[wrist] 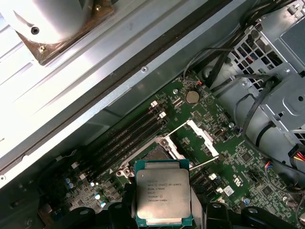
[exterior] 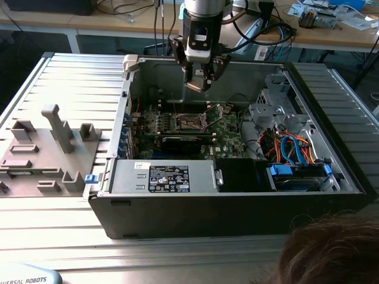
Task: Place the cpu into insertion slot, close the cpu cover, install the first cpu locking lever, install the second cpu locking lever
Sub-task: 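Place the cpu into insertion slot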
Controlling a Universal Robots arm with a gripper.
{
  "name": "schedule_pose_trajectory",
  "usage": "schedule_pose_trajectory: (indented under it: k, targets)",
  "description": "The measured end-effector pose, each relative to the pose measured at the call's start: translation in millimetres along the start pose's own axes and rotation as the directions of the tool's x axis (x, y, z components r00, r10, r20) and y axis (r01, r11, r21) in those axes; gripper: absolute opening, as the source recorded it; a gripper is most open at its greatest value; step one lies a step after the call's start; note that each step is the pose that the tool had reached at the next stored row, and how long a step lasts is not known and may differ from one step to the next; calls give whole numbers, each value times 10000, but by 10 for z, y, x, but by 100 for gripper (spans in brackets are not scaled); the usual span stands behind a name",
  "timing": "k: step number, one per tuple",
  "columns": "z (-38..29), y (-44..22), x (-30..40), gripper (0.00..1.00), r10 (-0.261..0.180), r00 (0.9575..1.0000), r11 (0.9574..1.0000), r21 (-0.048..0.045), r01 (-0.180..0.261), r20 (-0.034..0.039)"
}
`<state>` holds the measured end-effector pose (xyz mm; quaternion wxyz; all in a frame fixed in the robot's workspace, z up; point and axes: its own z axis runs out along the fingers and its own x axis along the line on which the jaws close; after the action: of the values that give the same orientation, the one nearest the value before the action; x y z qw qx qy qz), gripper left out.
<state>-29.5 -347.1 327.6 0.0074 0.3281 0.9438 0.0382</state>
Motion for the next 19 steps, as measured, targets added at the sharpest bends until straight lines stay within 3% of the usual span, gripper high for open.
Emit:
schedule_pose_trajectory:
  k: [19]
  targets:
    - [19, -1, 0, 54, 104, 9999, 9999, 1, -104, 9]
